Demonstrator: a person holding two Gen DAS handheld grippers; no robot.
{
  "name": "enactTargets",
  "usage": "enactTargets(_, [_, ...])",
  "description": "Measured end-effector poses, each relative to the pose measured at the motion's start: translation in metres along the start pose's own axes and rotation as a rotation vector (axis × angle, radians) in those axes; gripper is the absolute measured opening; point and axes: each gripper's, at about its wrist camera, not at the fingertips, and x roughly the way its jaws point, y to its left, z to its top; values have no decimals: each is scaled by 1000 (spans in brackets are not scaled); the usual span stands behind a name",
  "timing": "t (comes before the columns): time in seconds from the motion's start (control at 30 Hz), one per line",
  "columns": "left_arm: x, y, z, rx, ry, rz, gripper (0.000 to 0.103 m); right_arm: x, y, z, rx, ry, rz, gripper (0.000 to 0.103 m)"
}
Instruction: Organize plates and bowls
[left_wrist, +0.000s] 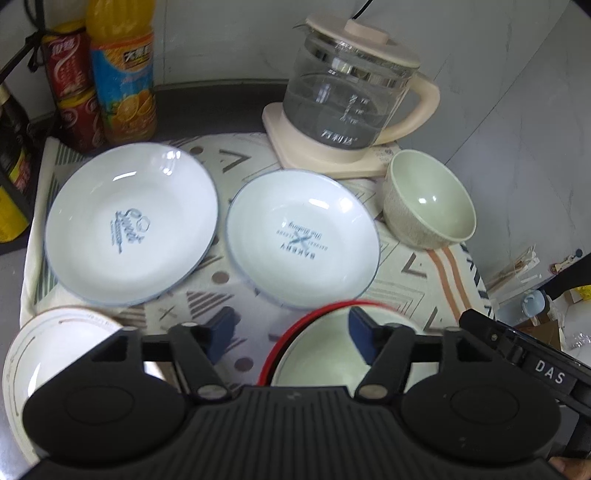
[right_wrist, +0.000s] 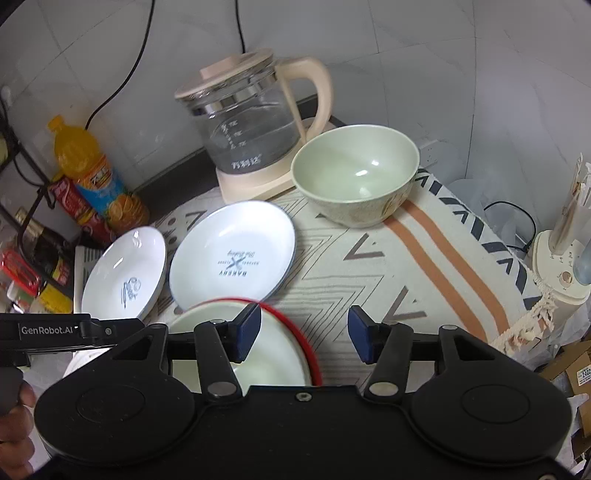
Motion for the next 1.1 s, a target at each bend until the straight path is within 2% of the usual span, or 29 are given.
enactTargets(0.2, [12, -21, 17, -1, -16, -2, 81, 1, -20, 17, 31, -46, -1, 81])
enactTargets(0.67, [49, -67, 48, -34, -18, -15, 87, 23, -58, 61, 29, -59, 6, 93])
enactTargets(0.77, [59, -75, 54, -47, -17, -11, 87, 29, -65, 69, 22, -56, 10, 103])
enactTargets(1.1, [91, -95, 67, -105, -12, 1, 87, 52, -87, 93, 8, -22, 30, 103])
